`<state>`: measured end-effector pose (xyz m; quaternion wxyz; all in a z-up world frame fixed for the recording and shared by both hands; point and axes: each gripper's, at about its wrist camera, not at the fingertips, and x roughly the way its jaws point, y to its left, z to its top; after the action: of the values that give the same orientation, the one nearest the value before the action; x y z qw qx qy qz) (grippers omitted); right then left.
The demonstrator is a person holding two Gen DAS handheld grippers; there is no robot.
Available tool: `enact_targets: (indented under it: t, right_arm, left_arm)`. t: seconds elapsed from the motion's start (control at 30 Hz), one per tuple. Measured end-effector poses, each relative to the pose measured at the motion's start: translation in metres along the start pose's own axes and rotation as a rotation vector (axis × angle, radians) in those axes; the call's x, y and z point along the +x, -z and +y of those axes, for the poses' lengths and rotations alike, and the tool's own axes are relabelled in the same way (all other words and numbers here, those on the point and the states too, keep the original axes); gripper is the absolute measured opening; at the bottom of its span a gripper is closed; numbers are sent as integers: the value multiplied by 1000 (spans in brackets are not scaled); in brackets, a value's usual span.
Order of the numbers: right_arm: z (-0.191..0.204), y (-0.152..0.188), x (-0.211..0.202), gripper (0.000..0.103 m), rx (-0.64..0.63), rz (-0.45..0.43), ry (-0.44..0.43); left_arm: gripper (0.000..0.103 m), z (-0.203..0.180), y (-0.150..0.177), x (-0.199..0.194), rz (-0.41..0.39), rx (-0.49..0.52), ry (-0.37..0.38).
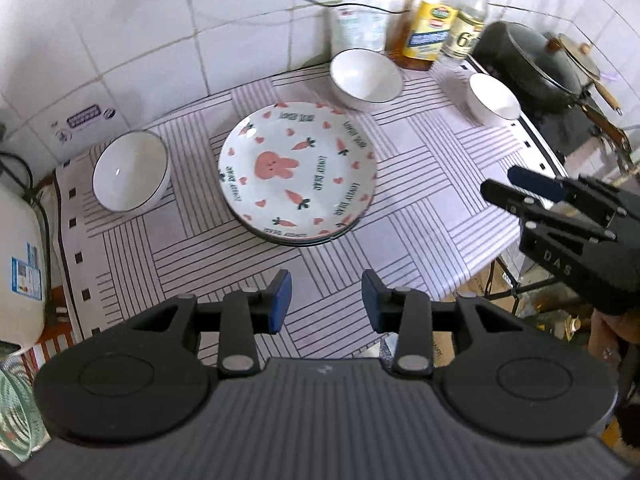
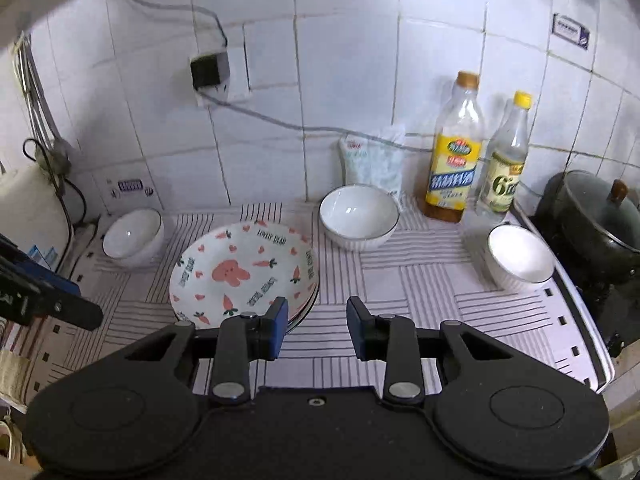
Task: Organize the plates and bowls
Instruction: 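Open both grippers and pull back from the plate stack, then move both grippers to the white bowl beside the bottles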
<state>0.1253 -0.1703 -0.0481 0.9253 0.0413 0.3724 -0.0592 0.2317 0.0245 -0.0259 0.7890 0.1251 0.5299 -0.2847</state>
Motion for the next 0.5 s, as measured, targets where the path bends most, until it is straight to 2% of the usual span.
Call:
enact_targets:
  t: [0.27, 0.5]
  right_arm:
    - [-38, 5, -27, 48, 3, -57, -13]
    - [-89, 5, -35, 65, -25, -91, -46]
  left_arm:
    - [44, -39, -8, -1, 7, 51, 1]
    - [52, -81, -29, 12, 4, 59, -9]
